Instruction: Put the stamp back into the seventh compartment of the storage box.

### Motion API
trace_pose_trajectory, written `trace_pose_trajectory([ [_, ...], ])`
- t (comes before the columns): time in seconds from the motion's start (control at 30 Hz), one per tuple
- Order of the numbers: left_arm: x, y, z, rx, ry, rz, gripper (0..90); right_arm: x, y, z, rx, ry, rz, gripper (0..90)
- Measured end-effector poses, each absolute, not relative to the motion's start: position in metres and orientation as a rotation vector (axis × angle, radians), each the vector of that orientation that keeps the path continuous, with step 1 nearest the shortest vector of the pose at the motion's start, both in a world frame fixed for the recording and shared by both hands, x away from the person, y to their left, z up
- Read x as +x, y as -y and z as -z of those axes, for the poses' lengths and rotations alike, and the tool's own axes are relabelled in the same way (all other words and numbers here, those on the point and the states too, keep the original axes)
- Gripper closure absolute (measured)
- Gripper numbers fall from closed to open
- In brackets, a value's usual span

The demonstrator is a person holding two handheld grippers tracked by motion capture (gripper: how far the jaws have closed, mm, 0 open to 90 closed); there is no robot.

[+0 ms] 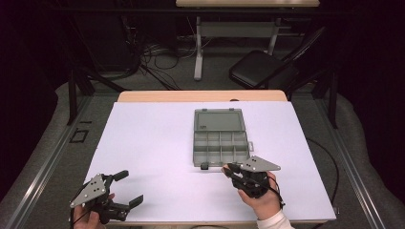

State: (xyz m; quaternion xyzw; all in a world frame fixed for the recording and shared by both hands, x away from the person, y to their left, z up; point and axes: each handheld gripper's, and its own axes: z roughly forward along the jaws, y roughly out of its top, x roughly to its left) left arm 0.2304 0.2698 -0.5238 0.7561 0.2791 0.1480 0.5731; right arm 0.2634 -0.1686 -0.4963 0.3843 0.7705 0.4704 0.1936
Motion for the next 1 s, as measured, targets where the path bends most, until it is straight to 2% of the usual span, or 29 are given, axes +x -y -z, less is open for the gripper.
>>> trace_pose_trajectory([
  [1.0, 0.231, -0.269, 0.524, 1.778, -0.656, -0.351, 0.6, 0.272, 0.184, 0.491, 1.122, -2.096, -1.291, 76.3],
])
